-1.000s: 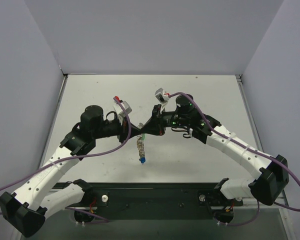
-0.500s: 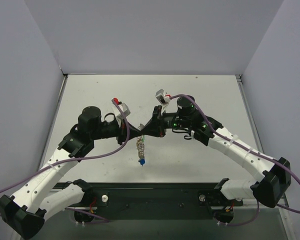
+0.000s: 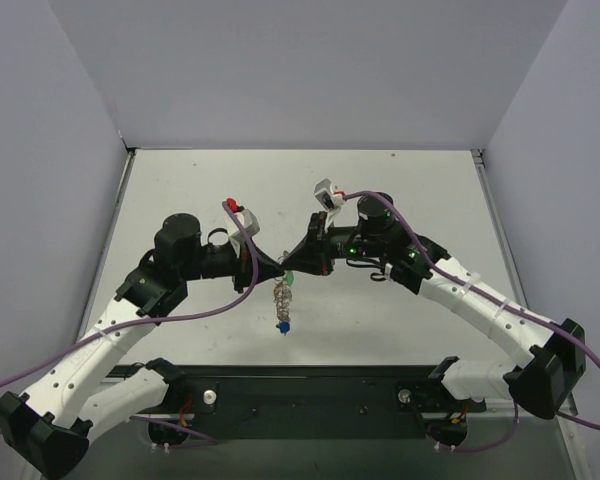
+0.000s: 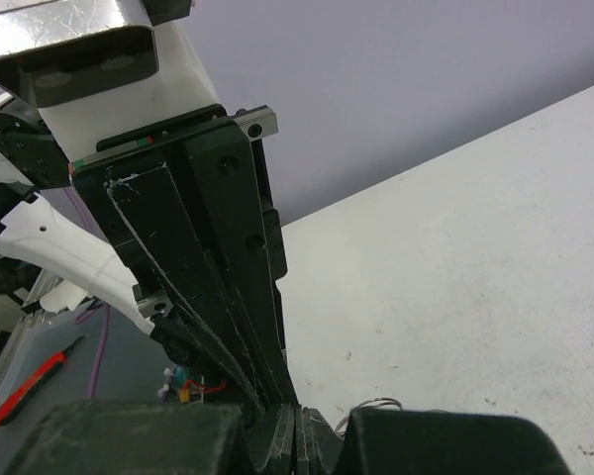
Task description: Put the keys on the keyring
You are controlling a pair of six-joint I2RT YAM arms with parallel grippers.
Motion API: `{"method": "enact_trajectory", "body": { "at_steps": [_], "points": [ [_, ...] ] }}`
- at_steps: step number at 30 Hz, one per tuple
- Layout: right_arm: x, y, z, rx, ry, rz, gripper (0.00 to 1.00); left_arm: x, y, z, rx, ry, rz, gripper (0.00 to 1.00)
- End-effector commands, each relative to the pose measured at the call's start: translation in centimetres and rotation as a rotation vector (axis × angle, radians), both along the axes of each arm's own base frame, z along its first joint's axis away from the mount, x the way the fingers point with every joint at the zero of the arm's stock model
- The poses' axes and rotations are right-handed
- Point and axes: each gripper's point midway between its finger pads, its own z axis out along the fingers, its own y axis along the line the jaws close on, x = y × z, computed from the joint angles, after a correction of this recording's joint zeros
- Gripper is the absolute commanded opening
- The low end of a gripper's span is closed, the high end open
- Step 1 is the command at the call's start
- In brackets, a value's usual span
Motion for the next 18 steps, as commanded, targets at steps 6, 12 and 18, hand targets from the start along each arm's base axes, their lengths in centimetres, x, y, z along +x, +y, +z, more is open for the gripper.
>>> {"method": "enact_trajectory", "body": {
  "at_steps": [6,12,18],
  "points": [
    [0.7,-0.7,1.3,0.036,-0.103,-0.044,0.0,-1.4,-0.5,5.0,-0.129,-0.141,-0.07,0.0],
    [0.6,-1.1,1.2,0.033,-0.105,-0.054,0.0,-1.0,-0.5,5.2,-0.142,-0.136,-0.047,0.0],
    [0.8,-1.5,1.0,0.032,-0.102,-0.067,0.0,-1.8,-0.6,6.0,-0.174,-0.151,-0.088,0.0]
  ]
}}
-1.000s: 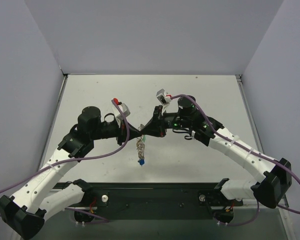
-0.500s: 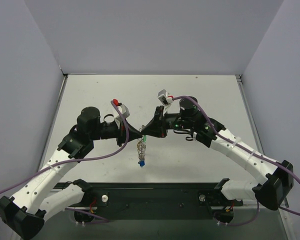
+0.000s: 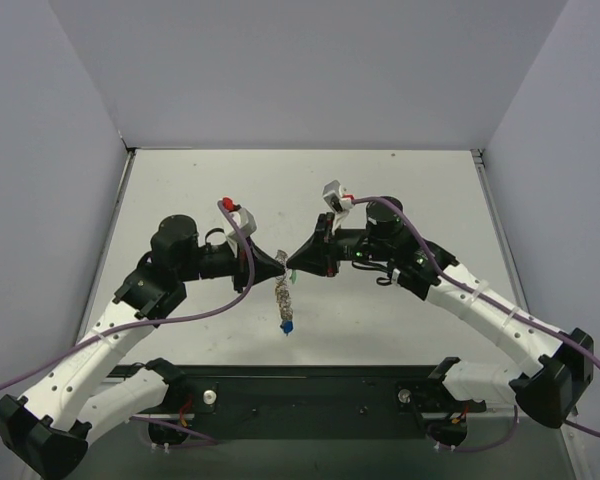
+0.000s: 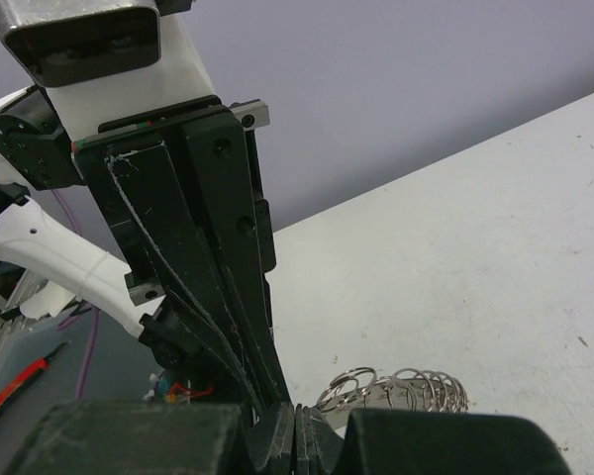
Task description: Put the keys on the keyring
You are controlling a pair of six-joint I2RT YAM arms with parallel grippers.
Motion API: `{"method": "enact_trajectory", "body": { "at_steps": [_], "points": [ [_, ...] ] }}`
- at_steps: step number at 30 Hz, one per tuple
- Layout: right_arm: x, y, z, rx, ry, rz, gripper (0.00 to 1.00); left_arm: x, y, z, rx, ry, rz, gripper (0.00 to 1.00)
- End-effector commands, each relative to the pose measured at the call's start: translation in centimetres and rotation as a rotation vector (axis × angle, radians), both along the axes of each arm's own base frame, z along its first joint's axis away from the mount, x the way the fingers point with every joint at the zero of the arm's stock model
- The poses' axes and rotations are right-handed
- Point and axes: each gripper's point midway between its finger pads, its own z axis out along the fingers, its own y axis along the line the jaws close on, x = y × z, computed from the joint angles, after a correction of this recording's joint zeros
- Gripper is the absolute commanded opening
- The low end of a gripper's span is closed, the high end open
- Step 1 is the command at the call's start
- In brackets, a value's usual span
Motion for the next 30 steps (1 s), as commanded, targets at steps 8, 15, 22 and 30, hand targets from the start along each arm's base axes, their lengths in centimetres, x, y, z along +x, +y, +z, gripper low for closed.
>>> {"method": "enact_trajectory", "body": {
  "at_steps": [8,15,22,30],
  "points": [
    [1.2,-1.3,1.0,0.05,-0.053,-0.058,0.0,-2.4,-0.5,6.1,-0.181,-0.175,-0.116,0.0],
    [1.3,-1.6,1.6,0.085,-0.04,-0.056,0.44,-2.5,-0.7,6.7,-0.207,-0.179,-0.128,0.0],
    [1.6,-2.8,3.2,0.135,-0.073,-0.097,0.61,-2.7,-0.7,7.0,-0.221,-0.179,-0.135,0.0],
    [1.1,-4.9,6.4,0.191,-0.155,-0.092,0.66,-3.1,-0.8,7.8,-0.254,-0.19,-0.165,0.0]
  ]
}}
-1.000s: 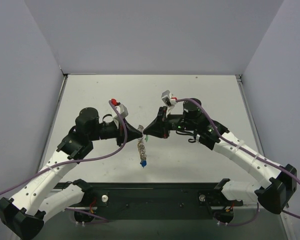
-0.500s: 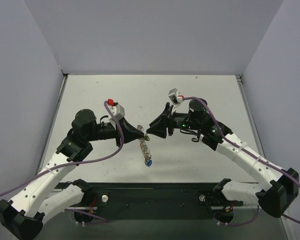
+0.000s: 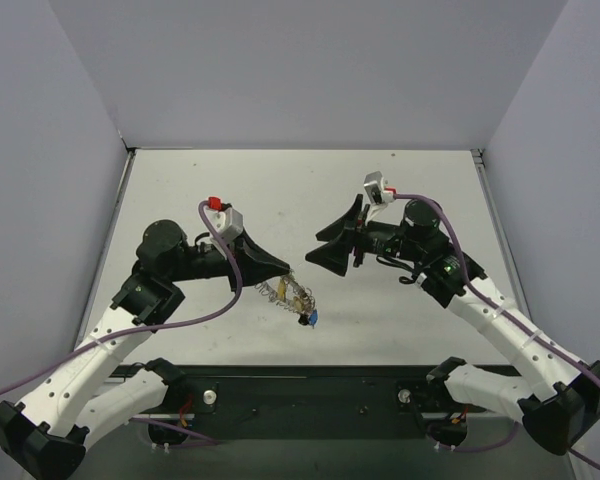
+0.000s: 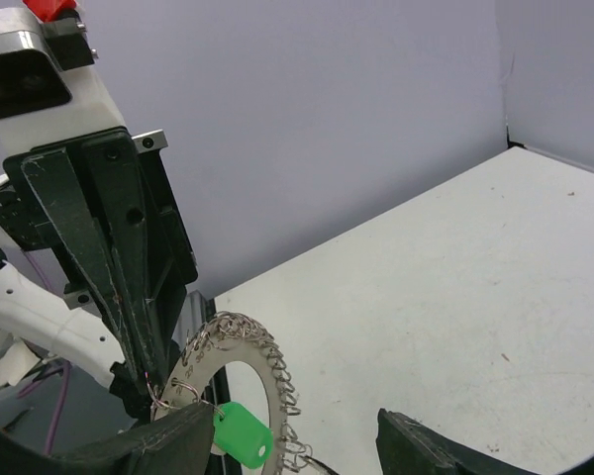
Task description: Put the keys on the keyring
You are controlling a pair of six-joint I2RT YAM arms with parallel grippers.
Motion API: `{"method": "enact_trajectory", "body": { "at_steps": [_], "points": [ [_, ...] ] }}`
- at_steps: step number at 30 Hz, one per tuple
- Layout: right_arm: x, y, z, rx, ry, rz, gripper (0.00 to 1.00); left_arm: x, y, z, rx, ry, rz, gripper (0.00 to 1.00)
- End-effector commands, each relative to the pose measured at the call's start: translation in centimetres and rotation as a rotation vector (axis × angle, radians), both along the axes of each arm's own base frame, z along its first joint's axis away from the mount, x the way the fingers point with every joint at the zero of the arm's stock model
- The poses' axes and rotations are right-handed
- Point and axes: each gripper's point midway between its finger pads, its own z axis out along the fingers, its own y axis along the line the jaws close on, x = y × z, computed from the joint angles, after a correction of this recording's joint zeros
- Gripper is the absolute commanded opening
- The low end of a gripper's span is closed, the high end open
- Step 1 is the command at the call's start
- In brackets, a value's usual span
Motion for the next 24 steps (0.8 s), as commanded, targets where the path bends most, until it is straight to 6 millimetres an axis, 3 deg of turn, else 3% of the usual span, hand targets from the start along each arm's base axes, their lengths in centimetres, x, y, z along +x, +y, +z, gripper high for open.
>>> {"method": "enact_trajectory", "body": {
  "at_steps": [1,11,24],
  "points": [
    [-1.0,-0.7,4.4,0.086,-0.147,0.045,0.67,-0.9,-0.1,3.2,-0.083,-0.099,-0.041,0.0],
    [-2.1,0.0,3.4,0.067,-0.116,0.157,0.68,-0.8,-0.3,2.8,-0.09,-0.085,-0.055,0.0],
    [-4.0,0.1,4.1,0.063,-0.159,0.253,0.68,-2.1,-0.5,3.8,-0.113,-0.105,-0.141,0.0]
  ]
}}
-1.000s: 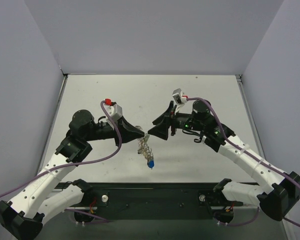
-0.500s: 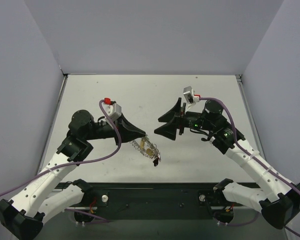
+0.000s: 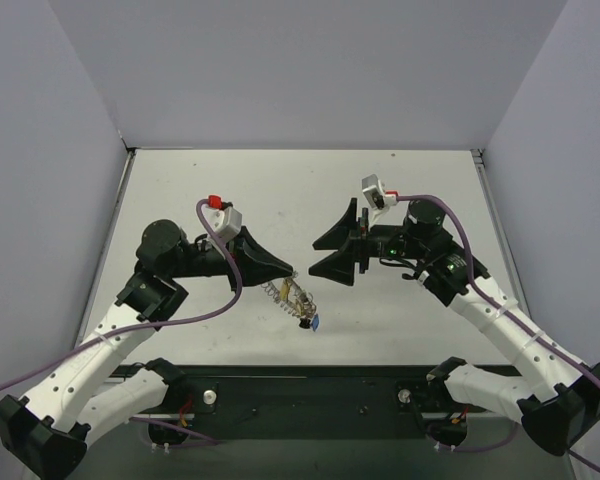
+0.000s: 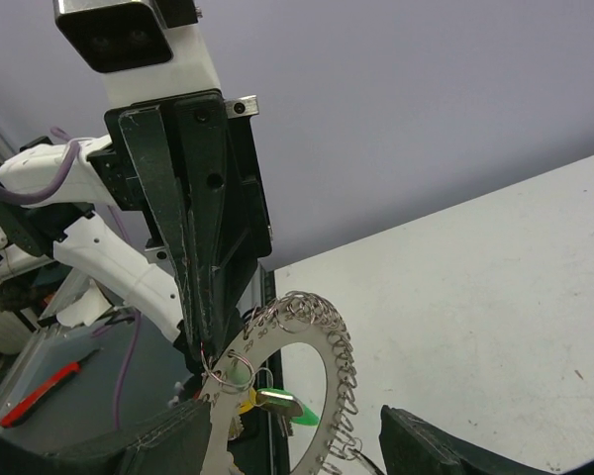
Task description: Put the keys on the keyring
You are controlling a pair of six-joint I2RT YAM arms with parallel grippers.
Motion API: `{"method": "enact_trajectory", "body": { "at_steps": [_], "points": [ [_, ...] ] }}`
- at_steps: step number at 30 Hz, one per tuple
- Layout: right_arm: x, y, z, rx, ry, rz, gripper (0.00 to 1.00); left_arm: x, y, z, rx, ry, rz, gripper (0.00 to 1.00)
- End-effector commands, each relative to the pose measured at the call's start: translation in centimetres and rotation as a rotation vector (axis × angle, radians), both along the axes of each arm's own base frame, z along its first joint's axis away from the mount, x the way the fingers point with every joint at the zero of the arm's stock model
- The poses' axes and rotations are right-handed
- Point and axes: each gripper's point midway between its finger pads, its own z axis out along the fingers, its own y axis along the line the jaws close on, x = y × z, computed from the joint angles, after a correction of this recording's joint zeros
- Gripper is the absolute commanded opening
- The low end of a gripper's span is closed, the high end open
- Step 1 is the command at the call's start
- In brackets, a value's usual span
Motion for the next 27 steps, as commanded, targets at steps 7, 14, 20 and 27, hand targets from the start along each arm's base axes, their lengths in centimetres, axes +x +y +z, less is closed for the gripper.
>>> {"method": "enact_trajectory", "body": {
  "at_steps": [7,14,20,27],
  "points": [
    [-2.0,-0.1,3.3,0.042,-0.15,0.096,0.69,-1.8,0.1,2.7,-0.058,-0.117,-0.103,0.0],
    [-3.1,-0.1,3.7,0.044,-0.186,0.13,0.68,-3.0,0.3,3.2,-0.078,-0.168,-0.163,0.0],
    [-4.5,0.5,3.9,0.04,-0.208,0.176,0.65,-3.3,0.4,3.9,-0.1,-0.179,-0.175,0.0],
    [-5.7,1.3,3.9,0.042,-0.219,0.215,0.65,-3.5,0.4,4.1,-0.11,-0.163,-0.187,0.0]
  ]
}}
